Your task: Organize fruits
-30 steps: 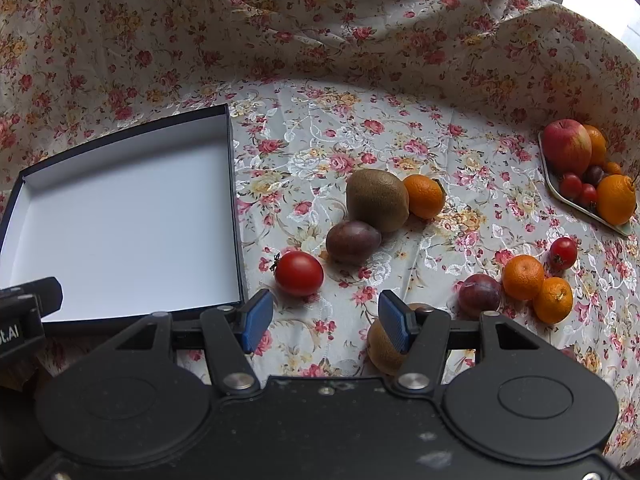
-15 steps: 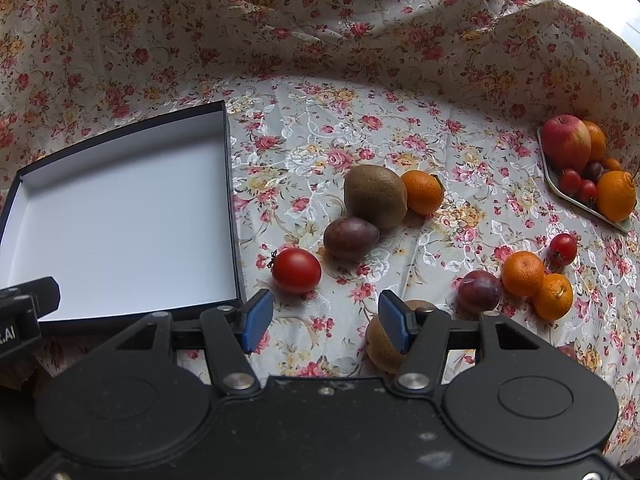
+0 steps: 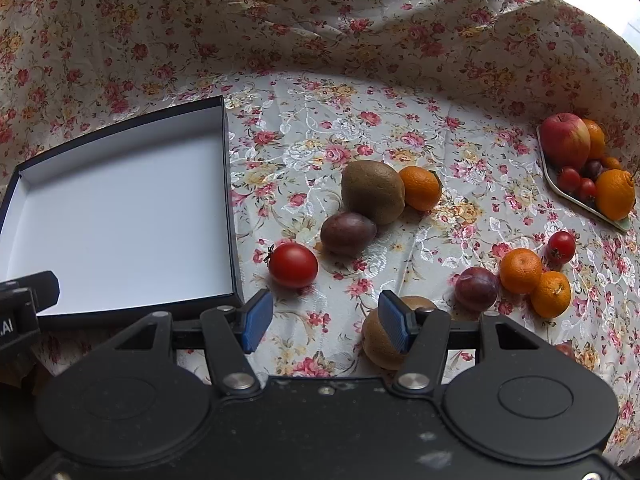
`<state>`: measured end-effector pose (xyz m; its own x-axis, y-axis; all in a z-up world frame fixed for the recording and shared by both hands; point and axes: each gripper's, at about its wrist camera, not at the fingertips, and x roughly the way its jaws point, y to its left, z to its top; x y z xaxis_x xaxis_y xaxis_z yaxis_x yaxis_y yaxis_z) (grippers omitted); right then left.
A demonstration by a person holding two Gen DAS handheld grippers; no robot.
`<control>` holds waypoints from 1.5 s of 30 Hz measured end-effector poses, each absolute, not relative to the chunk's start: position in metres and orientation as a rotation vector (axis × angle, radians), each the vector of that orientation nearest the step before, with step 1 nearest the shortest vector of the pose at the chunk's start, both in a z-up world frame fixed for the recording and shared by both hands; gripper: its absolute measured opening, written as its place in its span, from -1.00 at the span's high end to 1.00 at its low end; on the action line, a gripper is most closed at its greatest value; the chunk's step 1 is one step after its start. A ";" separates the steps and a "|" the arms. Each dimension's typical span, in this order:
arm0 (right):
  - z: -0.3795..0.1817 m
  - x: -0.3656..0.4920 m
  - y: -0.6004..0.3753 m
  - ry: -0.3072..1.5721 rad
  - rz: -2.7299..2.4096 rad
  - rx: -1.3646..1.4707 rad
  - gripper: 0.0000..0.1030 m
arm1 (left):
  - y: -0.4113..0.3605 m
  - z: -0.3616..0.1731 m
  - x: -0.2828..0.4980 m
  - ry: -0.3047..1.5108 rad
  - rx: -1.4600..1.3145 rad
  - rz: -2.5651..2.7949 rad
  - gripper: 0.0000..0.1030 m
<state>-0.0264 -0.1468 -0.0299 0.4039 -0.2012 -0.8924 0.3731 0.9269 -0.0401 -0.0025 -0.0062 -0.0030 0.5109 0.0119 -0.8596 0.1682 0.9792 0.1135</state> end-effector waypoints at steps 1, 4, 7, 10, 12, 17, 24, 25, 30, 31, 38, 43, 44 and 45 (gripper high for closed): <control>-0.030 -0.027 -0.148 1.100 -0.368 0.179 -0.18 | -0.007 -0.003 -0.002 1.032 0.191 -0.096 -0.22; -0.031 -0.030 -0.154 1.108 -0.378 0.192 -0.18 | -0.010 -0.003 -0.003 1.031 0.198 -0.101 -0.22; -0.031 -0.035 -0.161 1.115 -0.397 0.199 -0.18 | -0.013 -0.002 -0.004 1.029 0.199 -0.111 -0.22; -0.030 -0.042 -0.170 1.118 -0.421 0.198 -0.18 | -0.019 -0.001 -0.006 1.028 0.195 -0.122 -0.21; -0.029 -0.047 -0.178 1.119 -0.438 0.201 -0.18 | -0.023 0.000 -0.007 1.029 0.190 -0.134 -0.21; -0.028 -0.061 -0.199 1.127 -0.480 0.216 -0.18 | -0.040 0.002 -0.012 1.025 0.200 -0.177 -0.21; -0.026 -0.091 -0.239 1.140 -0.553 0.254 -0.18 | -0.072 0.001 -0.024 1.026 0.238 -0.251 -0.21; -0.026 -0.094 -0.245 1.143 -0.562 0.265 -0.18 | -0.078 0.001 -0.026 1.028 0.242 -0.261 -0.21; -0.028 -0.114 -0.276 1.165 -0.611 0.358 -0.18 | -0.102 -0.002 -0.035 1.044 0.258 -0.320 -0.21; -0.028 -0.117 -0.281 1.173 -0.619 0.373 -0.18 | -0.107 -0.003 -0.037 1.051 0.264 -0.334 -0.21; -0.030 -0.142 -0.321 1.220 -0.639 0.486 -0.18 | -0.137 -0.007 -0.046 1.095 0.310 -0.436 -0.21; -0.031 -0.145 -0.354 1.215 -0.686 0.640 -0.18 | -0.162 -0.010 -0.045 1.121 0.334 -0.488 -0.21; -0.033 -0.145 -0.361 1.218 -0.690 0.665 -0.19 | -0.166 -0.011 -0.045 1.130 0.343 -0.500 -0.21; -0.035 -0.144 -0.365 1.224 -0.695 0.679 -0.18 | -0.172 -0.014 -0.043 1.140 0.358 -0.512 -0.21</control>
